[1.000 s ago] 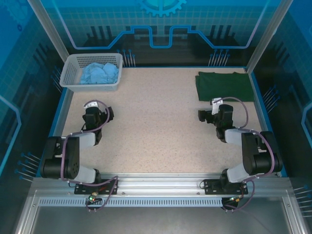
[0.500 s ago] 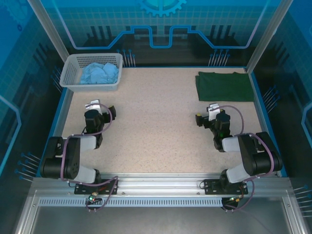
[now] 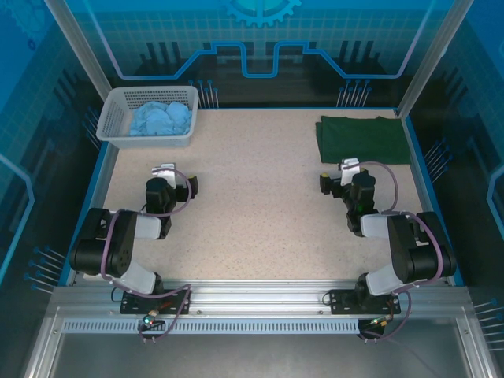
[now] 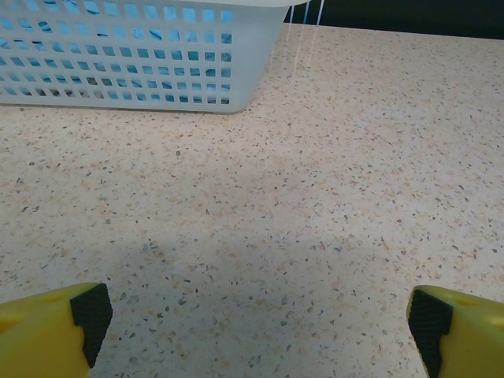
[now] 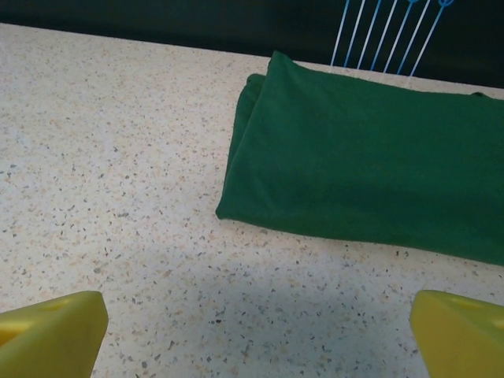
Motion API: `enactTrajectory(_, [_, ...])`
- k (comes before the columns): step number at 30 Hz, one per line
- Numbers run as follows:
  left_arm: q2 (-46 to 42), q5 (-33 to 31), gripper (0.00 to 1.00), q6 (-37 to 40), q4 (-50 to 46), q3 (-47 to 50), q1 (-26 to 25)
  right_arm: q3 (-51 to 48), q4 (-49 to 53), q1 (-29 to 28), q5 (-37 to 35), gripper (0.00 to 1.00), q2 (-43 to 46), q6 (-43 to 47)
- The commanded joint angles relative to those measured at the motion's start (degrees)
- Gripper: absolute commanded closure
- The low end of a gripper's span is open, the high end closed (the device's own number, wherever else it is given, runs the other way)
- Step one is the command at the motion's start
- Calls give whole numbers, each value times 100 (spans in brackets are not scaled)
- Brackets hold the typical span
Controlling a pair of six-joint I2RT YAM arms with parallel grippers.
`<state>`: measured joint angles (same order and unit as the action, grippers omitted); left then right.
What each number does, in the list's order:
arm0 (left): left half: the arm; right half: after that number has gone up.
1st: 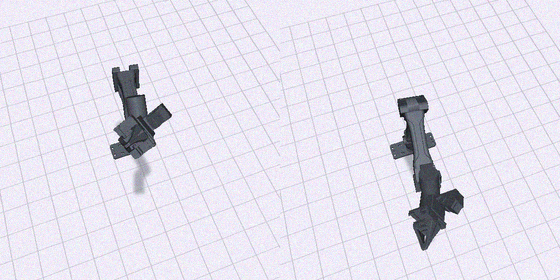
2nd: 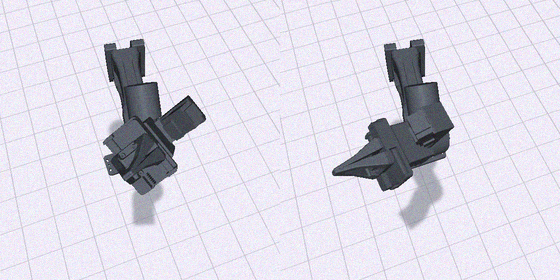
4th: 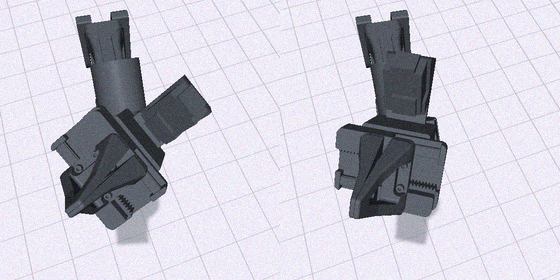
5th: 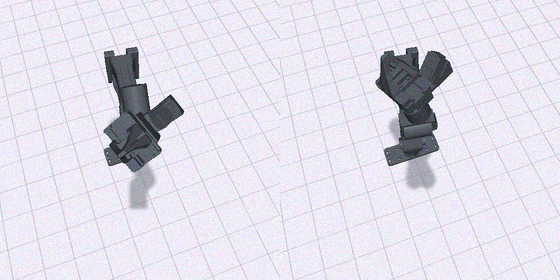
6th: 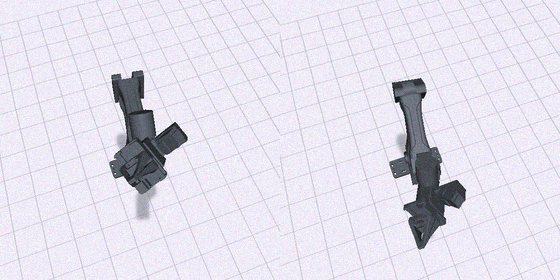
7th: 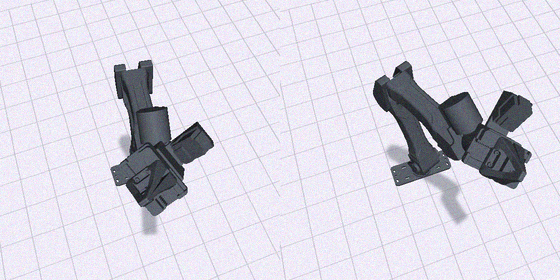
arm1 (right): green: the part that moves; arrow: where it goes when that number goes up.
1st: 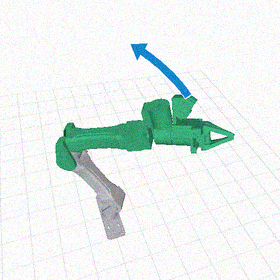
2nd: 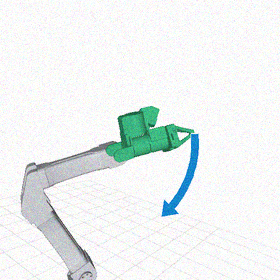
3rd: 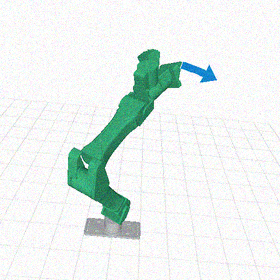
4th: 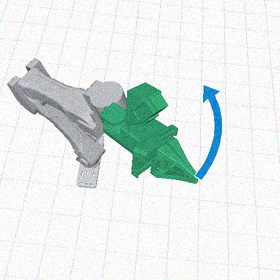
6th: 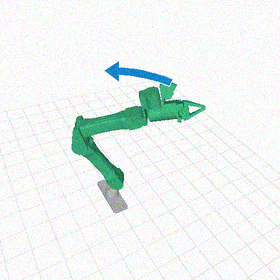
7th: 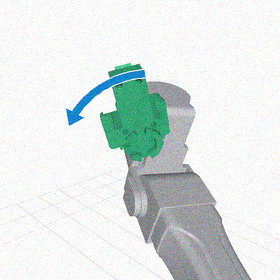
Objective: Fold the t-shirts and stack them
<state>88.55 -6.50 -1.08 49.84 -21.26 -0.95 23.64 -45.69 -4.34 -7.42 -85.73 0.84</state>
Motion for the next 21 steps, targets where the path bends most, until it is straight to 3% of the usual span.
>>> enactTrajectory(1, [11, 158, 1, 123, 144, -104, 34, 53, 144, 6, -9, 0, -39, -109])
enactTrajectory(21, [11, 154, 1, 127, 167, -93, 35, 92, 218, 56, 251, 0, -38, -67])
